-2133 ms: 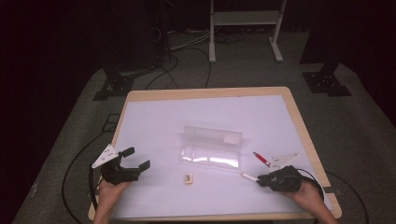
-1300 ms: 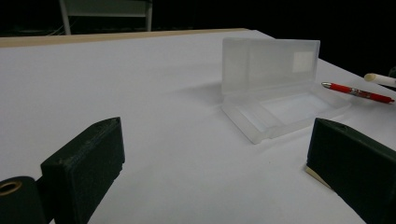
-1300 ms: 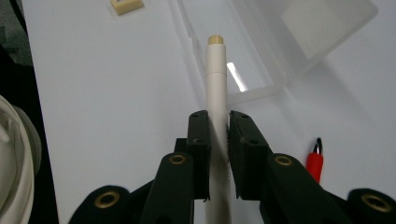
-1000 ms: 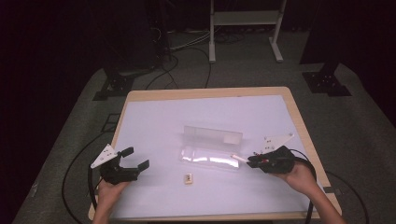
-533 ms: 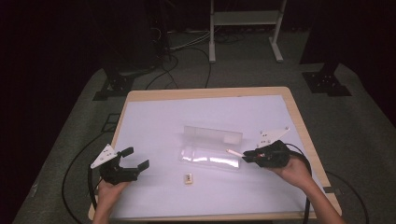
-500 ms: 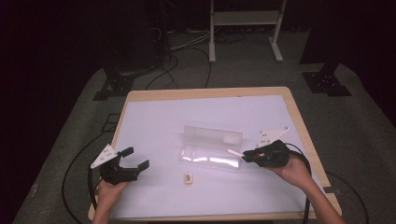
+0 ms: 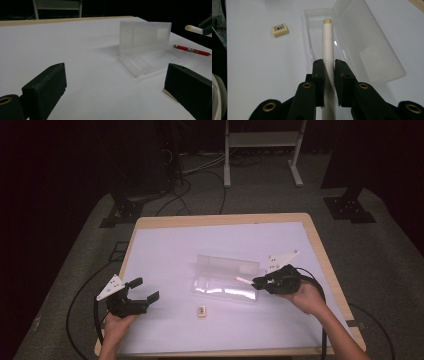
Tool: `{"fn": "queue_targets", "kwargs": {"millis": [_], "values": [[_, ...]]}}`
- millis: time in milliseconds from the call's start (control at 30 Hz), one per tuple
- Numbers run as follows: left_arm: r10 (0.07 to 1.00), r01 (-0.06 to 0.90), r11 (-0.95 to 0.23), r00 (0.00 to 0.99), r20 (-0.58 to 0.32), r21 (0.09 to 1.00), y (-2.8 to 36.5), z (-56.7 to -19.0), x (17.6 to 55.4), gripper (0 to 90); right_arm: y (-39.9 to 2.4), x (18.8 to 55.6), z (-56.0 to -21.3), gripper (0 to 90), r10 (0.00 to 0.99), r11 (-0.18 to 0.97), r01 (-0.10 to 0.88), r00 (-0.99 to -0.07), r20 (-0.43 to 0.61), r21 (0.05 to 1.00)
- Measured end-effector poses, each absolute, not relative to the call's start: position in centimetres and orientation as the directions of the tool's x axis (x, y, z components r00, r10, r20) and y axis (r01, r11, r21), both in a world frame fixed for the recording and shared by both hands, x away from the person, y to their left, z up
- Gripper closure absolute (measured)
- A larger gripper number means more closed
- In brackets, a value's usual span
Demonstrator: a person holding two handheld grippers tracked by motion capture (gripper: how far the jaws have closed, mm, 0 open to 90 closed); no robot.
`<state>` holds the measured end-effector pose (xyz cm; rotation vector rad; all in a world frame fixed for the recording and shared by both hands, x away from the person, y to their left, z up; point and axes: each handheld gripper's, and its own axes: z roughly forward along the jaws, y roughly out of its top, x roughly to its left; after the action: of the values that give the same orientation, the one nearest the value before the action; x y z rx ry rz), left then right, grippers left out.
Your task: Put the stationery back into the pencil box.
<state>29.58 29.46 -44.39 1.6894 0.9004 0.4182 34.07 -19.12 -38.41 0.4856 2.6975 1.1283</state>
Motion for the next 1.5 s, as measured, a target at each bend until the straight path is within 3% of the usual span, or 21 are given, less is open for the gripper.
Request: {"fn": "queue_targets", "kwargs": {"millis": [1500], "values": [[0.745, 0.346, -0.074, 0.643, -0.178, 0.935, 29.7, -44.3, 29.4, 3.6, -13.8, 37.6, -38.0, 78.2, 0.29, 0.719, 0.166, -0.954, -0.073, 0.675]]}}
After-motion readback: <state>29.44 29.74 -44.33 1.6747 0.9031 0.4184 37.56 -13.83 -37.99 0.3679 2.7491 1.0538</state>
